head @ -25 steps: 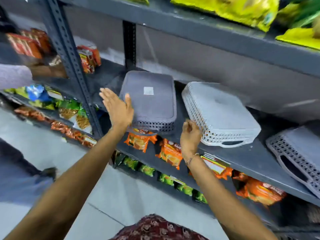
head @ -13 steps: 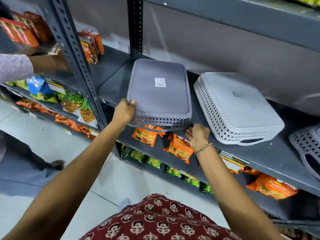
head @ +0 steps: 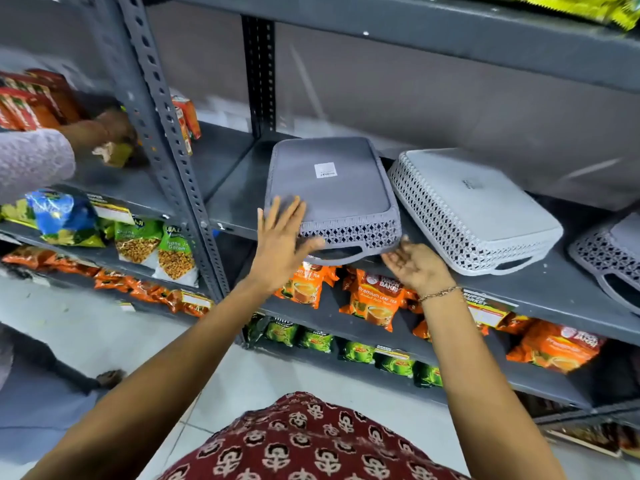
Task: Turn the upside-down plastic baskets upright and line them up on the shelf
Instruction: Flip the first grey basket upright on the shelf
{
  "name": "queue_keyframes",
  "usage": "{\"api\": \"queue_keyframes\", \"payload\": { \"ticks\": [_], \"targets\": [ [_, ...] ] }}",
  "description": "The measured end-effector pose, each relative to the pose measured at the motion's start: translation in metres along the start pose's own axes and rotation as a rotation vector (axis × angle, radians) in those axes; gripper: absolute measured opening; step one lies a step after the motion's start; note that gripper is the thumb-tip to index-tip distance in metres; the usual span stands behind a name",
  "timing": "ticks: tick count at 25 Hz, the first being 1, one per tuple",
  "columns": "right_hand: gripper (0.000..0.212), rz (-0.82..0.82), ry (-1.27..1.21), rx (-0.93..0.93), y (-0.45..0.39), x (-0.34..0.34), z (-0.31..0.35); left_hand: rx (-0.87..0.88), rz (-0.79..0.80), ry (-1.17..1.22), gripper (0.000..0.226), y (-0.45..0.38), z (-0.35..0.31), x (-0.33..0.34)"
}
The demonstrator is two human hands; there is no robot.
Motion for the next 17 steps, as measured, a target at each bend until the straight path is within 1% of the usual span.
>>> {"api": "queue_keyframes", "payload": {
  "ticks": [1, 2, 3, 4, 5, 7, 8, 9, 10, 11, 13, 14, 15, 17],
  "targets": [
    [0.026, 0.006, -0.028, -0.023, 0.005, 0.002, 0.0, 0.072, 0.061, -0.144, 0.103, 0.002, 0.001, 0.005],
    [0.024, 0.018, -0.052, -0.052, 0.01, 0.005, 0.001, 0.107, 0.09, -0.234, 0.114, 0.005, 0.001, 0.007],
    [0.022, 0.044, -0.063, -0.086, 0.018, 0.01, 0.003, 0.121, 0.079, -0.276, 0.12, 0.006, 0.005, 0.008],
    [0.021, 0.088, -0.055, -0.123, 0.027, 0.018, 0.005, 0.123, 0.032, -0.283, 0.12, 0.007, 0.008, 0.006],
    [0.018, 0.154, -0.026, -0.163, 0.039, 0.027, 0.009, 0.11, -0.042, -0.245, 0.116, 0.007, 0.009, 0.001],
    [0.008, 0.326, 0.028, -0.26, 0.062, 0.047, 0.017, 0.035, -0.163, -0.021, 0.105, 0.007, 0.014, -0.012],
    [0.007, 0.407, 0.053, -0.307, 0.072, 0.057, 0.021, -0.023, -0.19, 0.134, 0.102, 0.008, 0.017, -0.017],
    [0.01, 0.46, 0.096, -0.351, 0.077, 0.064, 0.025, -0.085, -0.21, 0.276, 0.1, 0.01, 0.018, -0.022],
    [0.01, 0.479, 0.153, -0.402, 0.077, 0.069, 0.027, -0.139, -0.227, 0.389, 0.097, 0.013, 0.019, -0.027],
    [0.007, 0.454, 0.223, -0.453, 0.072, 0.07, 0.028, -0.181, -0.24, 0.475, 0.094, 0.015, 0.018, -0.03],
    [0.009, 0.33, 0.431, -0.55, 0.056, 0.065, 0.028, -0.255, -0.284, 0.599, 0.083, 0.018, 0.019, -0.034],
    [0.013, 0.265, 0.599, -0.608, 0.047, 0.062, 0.028, -0.304, -0.307, 0.66, 0.074, 0.018, 0.021, -0.035],
    [0.02, 0.209, 0.836, -0.683, 0.039, 0.06, 0.03, -0.356, -0.325, 0.73, 0.065, 0.017, 0.024, -0.035],
    [0.046, 0.14, 1.403, -0.805, 0.021, 0.063, 0.033, -0.436, -0.351, 0.871, 0.053, 0.012, 0.031, -0.033]
  ]
}}
Point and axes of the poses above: each hand's wrist, its own y-axis away from the middle knuckle, its own x-axis out of the palm, z = x × y, the point moved 4 cm from there along -y, towards the middle knuckle, and after that the axes turned 2 degrees about -z, right-handed, at the moved point
